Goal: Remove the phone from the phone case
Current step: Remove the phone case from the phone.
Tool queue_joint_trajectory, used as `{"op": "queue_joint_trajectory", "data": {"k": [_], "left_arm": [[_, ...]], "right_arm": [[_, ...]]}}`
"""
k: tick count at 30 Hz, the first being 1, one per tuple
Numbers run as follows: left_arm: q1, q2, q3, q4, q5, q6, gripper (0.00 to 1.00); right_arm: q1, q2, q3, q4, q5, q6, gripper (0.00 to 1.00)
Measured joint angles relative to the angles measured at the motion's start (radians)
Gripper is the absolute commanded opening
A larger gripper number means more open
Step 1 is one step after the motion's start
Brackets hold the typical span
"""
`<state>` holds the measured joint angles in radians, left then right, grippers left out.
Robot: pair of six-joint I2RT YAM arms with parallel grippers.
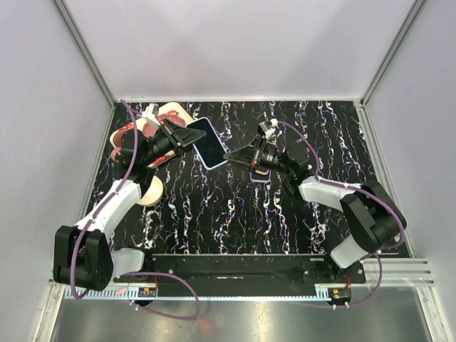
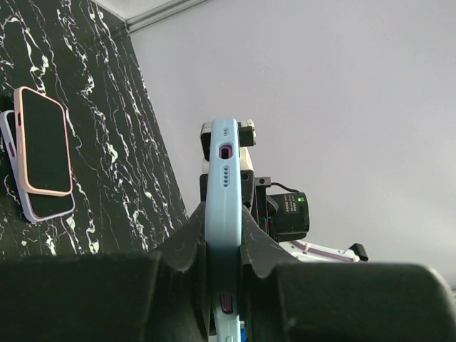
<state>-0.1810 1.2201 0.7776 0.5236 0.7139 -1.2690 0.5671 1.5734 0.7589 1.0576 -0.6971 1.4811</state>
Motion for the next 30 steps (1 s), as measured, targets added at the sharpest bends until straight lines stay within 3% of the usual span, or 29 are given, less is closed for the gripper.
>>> {"op": "queue_joint_trajectory", "data": {"k": [11,30], "left_arm": [[0.003,-0.011,0.002,-0.001,-0.021,-0.034,0.00],[0.003,-0.049,0.018,0.113,-0.114,-0.151,0.00]], "right_arm": [[0.003,0.089,-0.015,0.207,0.026,0.153,0.00],[0.028,0.097,0.051,0.295,0.150,0.328,0.00]]}}
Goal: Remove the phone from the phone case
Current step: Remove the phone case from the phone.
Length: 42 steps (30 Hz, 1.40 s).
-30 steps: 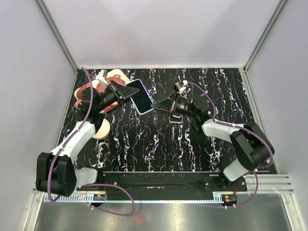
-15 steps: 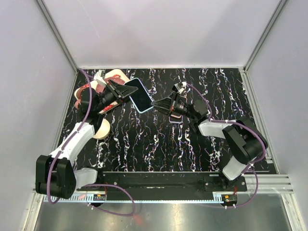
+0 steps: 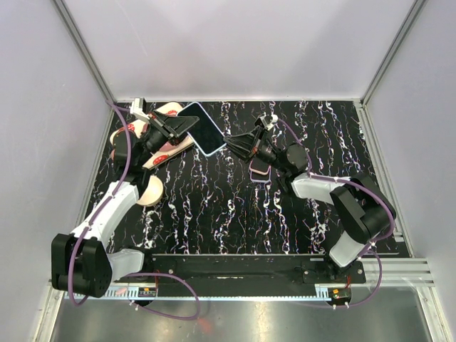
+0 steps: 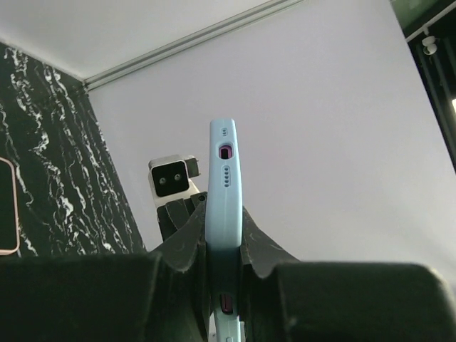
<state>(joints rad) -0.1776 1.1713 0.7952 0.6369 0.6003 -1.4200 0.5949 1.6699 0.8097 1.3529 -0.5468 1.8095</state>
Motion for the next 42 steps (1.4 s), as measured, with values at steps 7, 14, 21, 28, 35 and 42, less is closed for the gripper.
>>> {"op": "queue_joint_trajectory", "data": {"k": [7,14,21,28,35,42], "left_arm": [[-0.002,0.000,0.021,0.067,-0.027,-0.021,0.00],[-0.002,0.002,0.029,0.099,-0.038,-0.037,0.00],[-0.002,0.002,0.059,0.116,-0.038,-0.044,0.00],[-0.002,0.002,0.076,0.122,-0.039,-0.047,0.00],[-0.002,0.002,0.089,0.127,-0.038,-0.055,0.00],[-0.002,0.002,0.092,0.129,-0.038,-0.056,0.00]], "right_arm": [[0.012,0.006,0.037,0.026,0.048,0.032,0.00],[0.021,0.016,0.051,0.052,0.079,0.056,0.00],[0.032,0.021,0.074,0.080,0.100,0.074,0.00],[0.040,0.034,0.088,0.109,0.119,0.091,0.00],[0.045,0.044,0.099,0.125,0.127,0.102,0.00],[0.048,0.048,0.100,0.136,0.136,0.108,0.00]]}}
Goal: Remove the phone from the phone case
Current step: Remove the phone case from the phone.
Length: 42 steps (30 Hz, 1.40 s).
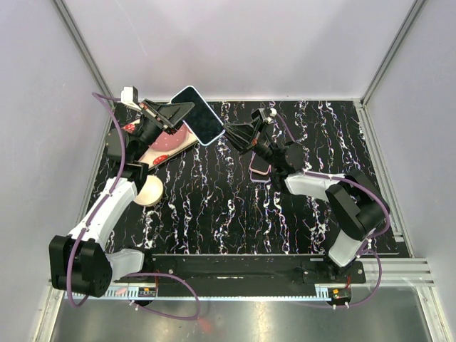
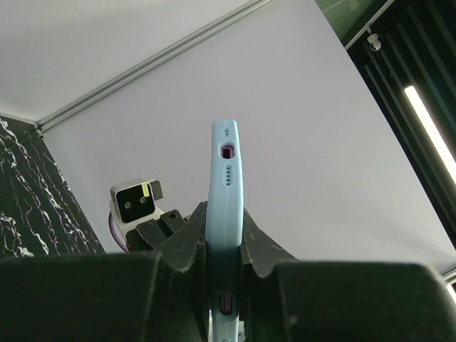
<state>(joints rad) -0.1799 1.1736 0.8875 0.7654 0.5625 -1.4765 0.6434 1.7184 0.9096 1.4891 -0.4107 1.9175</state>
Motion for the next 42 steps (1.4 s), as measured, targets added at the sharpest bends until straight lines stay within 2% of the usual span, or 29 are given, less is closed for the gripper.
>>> {"op": "queue_joint_trajectory", "data": {"k": [40,42], "left_arm": [[0.006,-0.003,0.077,-0.027,0.075,-0.010,0.00],[0.017,-0.006,0.084,-0.013,0.063,-0.053,0.00]], "right_arm": [[0.023,-0.027,-0.032,0.044,0.034,0.008,0.00],[0.022,-0.029,-0.042,0.026,0.025,0.008,0.00]]}}
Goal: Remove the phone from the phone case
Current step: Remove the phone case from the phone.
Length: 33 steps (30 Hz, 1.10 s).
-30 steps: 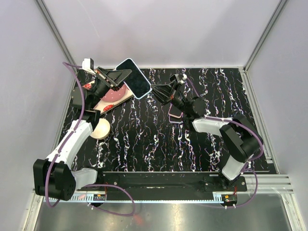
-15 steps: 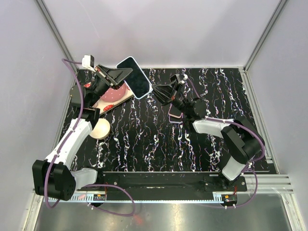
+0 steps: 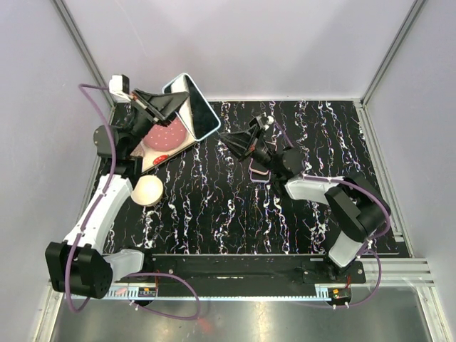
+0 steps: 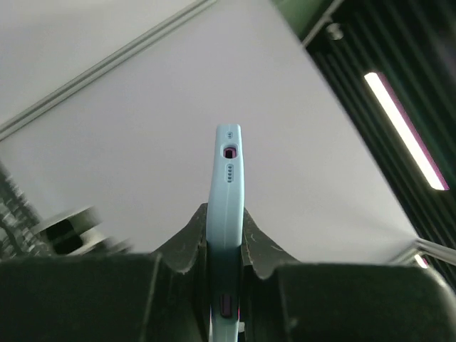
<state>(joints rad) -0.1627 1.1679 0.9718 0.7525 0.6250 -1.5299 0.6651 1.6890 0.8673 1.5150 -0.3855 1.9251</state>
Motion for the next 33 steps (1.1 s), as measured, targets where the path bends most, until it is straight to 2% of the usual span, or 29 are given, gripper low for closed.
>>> {"op": "queue_joint_trajectory", "data": {"k": [6,7,8,9,11,12,16,20,22,24,25,26,28,30,33], "left_arm": [[0.021,-0.074,0.105,0.146,-0.032,-0.106,0.00],[0.023,-0.089,0.114,0.167,-0.031,-0.113,0.00],[0.023,-0.101,0.121,0.183,-0.031,-0.119,0.00],[0.024,-0.116,0.126,0.197,-0.031,-0.121,0.00],[0.024,-0.135,0.128,0.205,-0.023,-0.116,0.00],[0.024,-0.139,0.128,0.202,-0.018,-0.112,0.00],[0.025,-0.143,0.127,0.099,0.038,-0.056,0.00],[0.017,-0.138,0.146,-0.165,0.109,0.095,0.00],[0.010,-0.132,0.161,-0.327,0.137,0.196,0.00],[-0.001,-0.130,0.143,-0.404,0.150,0.241,0.00],[-0.008,-0.130,0.120,-0.412,0.154,0.250,0.00],[-0.015,-0.130,0.097,-0.415,0.161,0.254,0.00],[-0.036,-0.111,0.044,-0.417,0.180,0.263,0.00],[-0.059,-0.071,0.007,-0.423,0.203,0.275,0.00],[-0.098,-0.005,-0.024,-0.447,0.220,0.312,0.00]], "right_arm": [[0.003,0.066,-0.071,-0.167,-0.029,-0.009,0.00],[0.003,0.067,-0.075,-0.181,-0.029,-0.010,0.02],[0.003,0.067,-0.079,-0.188,-0.031,-0.015,0.10],[0.003,0.067,-0.079,-0.189,-0.035,-0.021,0.23],[0.002,0.063,-0.080,-0.193,-0.048,-0.039,0.32],[-0.001,0.060,-0.083,-0.195,-0.053,-0.042,0.40],[-0.028,0.015,-0.117,-0.201,-0.087,-0.073,0.47],[-0.091,-0.081,-0.162,-0.229,-0.130,-0.133,0.47],[-0.127,-0.187,-0.175,-0.340,-0.150,-0.214,0.47],[-0.151,-0.306,-0.164,-0.510,-0.153,-0.339,0.48],[-0.156,-0.362,-0.144,-0.607,-0.148,-0.405,0.49],[-0.156,-0.410,-0.116,-0.706,-0.144,-0.475,0.57],[-0.156,-0.472,-0.046,-0.862,-0.130,-0.586,0.60],[-0.156,-0.503,0.042,-1.002,-0.121,-0.702,0.64],[-0.156,-0.508,0.133,-1.133,-0.098,-0.819,0.75]]}}
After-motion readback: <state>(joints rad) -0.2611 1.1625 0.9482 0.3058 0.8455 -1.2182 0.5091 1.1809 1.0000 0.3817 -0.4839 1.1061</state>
